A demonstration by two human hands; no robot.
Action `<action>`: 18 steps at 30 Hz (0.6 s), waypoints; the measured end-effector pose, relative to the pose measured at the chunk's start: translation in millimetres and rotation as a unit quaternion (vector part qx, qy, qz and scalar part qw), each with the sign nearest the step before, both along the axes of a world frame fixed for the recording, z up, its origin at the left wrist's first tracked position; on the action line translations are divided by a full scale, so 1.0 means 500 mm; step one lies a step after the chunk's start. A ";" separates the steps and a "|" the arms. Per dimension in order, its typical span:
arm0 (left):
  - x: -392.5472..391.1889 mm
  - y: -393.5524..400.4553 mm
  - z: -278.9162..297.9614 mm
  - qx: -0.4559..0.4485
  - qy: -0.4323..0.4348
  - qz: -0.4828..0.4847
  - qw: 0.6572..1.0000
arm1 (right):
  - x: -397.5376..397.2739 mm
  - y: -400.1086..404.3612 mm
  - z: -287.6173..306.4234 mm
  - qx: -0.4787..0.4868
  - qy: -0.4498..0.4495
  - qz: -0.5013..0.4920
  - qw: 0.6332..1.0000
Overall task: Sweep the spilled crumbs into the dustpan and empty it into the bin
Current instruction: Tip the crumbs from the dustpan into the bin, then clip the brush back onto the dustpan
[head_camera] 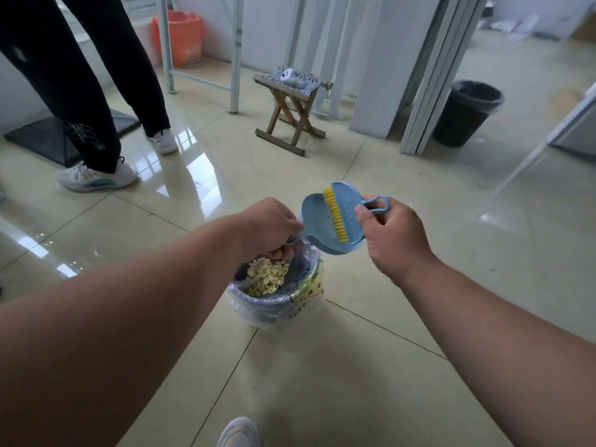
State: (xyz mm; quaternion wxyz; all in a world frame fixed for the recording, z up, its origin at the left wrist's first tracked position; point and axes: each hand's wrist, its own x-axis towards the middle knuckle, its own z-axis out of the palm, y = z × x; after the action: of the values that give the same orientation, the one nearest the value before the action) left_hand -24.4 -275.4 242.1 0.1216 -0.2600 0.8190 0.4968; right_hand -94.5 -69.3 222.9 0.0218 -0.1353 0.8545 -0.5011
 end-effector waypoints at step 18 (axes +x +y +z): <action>-0.002 0.500 0.297 0.319 0.111 -0.120 0.934 | 0.112 0.463 0.346 0.195 0.221 -0.081 0.952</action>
State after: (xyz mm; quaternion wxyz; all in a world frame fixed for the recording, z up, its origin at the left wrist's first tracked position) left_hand -25.2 -25.6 390.8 0.1651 -0.0502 0.6511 0.7391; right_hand -38.4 162.0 396.0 -0.1828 -0.1660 0.9270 -0.2824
